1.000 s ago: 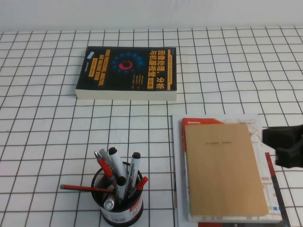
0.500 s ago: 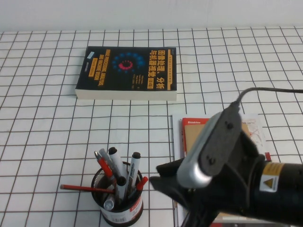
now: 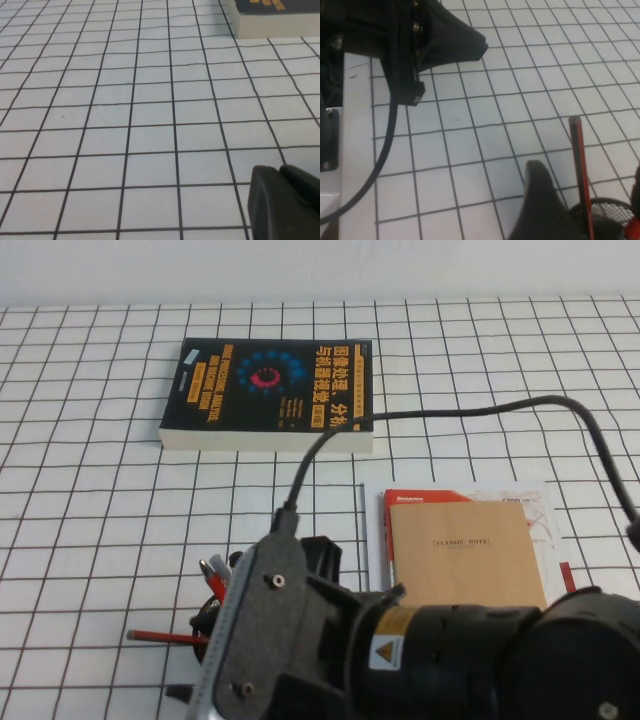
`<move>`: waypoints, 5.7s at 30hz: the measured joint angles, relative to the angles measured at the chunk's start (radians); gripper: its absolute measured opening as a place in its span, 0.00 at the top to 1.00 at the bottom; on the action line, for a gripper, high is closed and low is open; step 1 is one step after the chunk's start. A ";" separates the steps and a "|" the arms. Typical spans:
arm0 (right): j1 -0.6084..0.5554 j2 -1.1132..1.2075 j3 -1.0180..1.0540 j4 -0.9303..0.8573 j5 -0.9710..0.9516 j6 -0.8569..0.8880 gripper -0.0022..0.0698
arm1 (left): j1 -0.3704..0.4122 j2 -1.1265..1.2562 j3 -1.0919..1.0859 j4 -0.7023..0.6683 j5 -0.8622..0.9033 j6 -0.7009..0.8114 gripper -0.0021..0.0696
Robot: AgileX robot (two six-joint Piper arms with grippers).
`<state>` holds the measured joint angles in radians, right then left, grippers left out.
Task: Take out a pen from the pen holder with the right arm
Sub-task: 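Take a marker out of the pen holder and lay it on the table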
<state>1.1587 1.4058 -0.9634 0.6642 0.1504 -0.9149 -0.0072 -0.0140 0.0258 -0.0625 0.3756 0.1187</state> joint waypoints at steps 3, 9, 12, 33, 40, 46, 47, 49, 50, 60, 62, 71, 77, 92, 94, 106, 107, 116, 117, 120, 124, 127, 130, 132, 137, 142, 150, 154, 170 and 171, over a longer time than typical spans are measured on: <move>0.000 0.051 -0.053 0.013 -0.006 -0.022 0.49 | 0.000 0.000 0.000 0.000 0.000 0.000 0.98; 0.000 0.156 -0.131 0.045 -0.013 -0.072 0.49 | 0.000 0.000 0.000 0.000 0.000 0.000 0.98; 0.000 0.200 -0.155 0.048 -0.025 -0.080 0.49 | 0.000 0.000 0.000 0.000 0.000 0.000 0.98; 0.000 0.336 -0.169 0.175 -0.216 -0.158 0.50 | 0.000 0.000 0.000 0.000 0.000 0.000 0.98; 0.000 0.336 -0.169 0.183 -0.216 -0.158 0.72 | 0.000 0.000 0.000 0.000 0.000 0.000 0.98; 0.000 0.336 -0.173 0.190 -0.228 -0.173 0.91 | 0.000 0.000 0.000 0.000 0.000 0.000 0.98; 0.000 0.336 -0.173 0.190 -0.228 -0.173 0.92 | 0.000 0.000 0.000 0.000 0.000 0.000 0.98; 0.000 0.330 -0.174 0.194 -0.220 -0.173 0.93 | 0.000 0.000 0.000 0.000 0.000 0.000 0.98; 0.000 0.325 -0.174 0.194 -0.215 -0.173 0.93 | 0.000 0.000 0.000 0.000 0.000 0.000 0.98; 0.000 0.199 -0.214 0.206 -0.265 -0.171 0.93 | 0.000 0.000 0.000 0.000 0.000 0.000 0.98; -0.002 0.178 -0.229 0.211 -0.293 -0.190 0.93 | 0.000 0.000 0.000 0.000 0.000 0.000 0.98; -0.096 0.137 -0.293 0.219 -0.333 -0.132 0.93 | 0.000 0.000 0.000 0.000 0.000 0.000 0.98; -0.255 0.135 -0.325 0.079 -0.167 0.250 0.93 | 0.000 0.000 0.000 0.000 0.000 0.000 0.98; -0.508 0.300 -0.474 -0.297 0.589 0.993 0.93 | 0.000 0.000 0.000 0.000 0.000 0.000 0.98; -0.508 0.353 -0.505 -0.300 0.633 1.005 0.93 | 0.000 0.000 0.000 0.000 0.000 0.000 0.98; -0.543 0.627 -0.687 -0.254 0.632 1.048 0.93 | 0.000 0.000 0.000 0.000 0.000 0.000 0.98; -0.548 0.648 -0.699 -0.252 0.626 1.055 0.93 | 0.000 0.000 0.000 0.000 0.000 0.000 0.98; -0.558 0.735 -0.748 -0.242 0.605 1.076 0.92 | 0.000 0.000 0.000 0.000 0.000 0.000 0.98; -0.558 0.738 -0.748 -0.246 0.600 1.076 0.90 | 0.000 0.000 0.000 0.000 0.000 0.000 0.98; -0.558 0.742 -0.748 -0.252 0.583 1.076 0.78 | 0.000 0.000 0.000 0.000 0.000 0.000 0.98; -0.558 0.744 -0.748 -0.258 0.577 1.076 0.60 | 0.000 0.000 0.000 0.000 0.000 0.000 0.98; -0.558 0.744 -0.748 -0.268 0.579 1.076 0.53 | 0.000 0.000 0.000 0.000 0.000 0.000 0.98; -0.558 0.728 -0.748 -0.307 0.594 1.076 0.52 | 0.000 0.000 0.000 0.000 0.000 0.000 0.98; -0.554 0.687 -0.739 -0.343 0.601 1.076 0.54 | 0.000 0.000 0.000 0.000 0.000 0.000 0.98; -0.533 0.480 -0.602 -0.418 0.567 1.074 0.78 | 0.000 0.000 0.000 0.000 0.000 0.000 0.98; -0.530 0.180 -0.359 -0.449 0.500 1.027 0.96 | 0.000 0.000 0.000 0.000 0.000 0.000 0.98; -0.530 -0.281 -0.065 -0.529 0.495 1.006 0.99 | 0.000 0.000 0.000 0.000 0.000 0.000 0.98; -0.530 -0.446 0.065 -0.537 0.522 1.018 0.99 | 0.000 0.000 0.000 0.000 0.000 0.000 0.98; -0.530 -0.716 0.440 -0.606 0.384 1.018 0.99 | 0.000 0.000 0.000 0.000 0.000 0.000 0.98; -0.537 -0.726 0.473 -0.620 0.333 1.018 0.99 | 0.000 0.000 0.000 0.000 0.000 0.000 0.98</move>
<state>0.6217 0.6796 -0.4901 0.0447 0.4831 0.1032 -0.0072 -0.0140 0.0258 -0.0625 0.3756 0.1187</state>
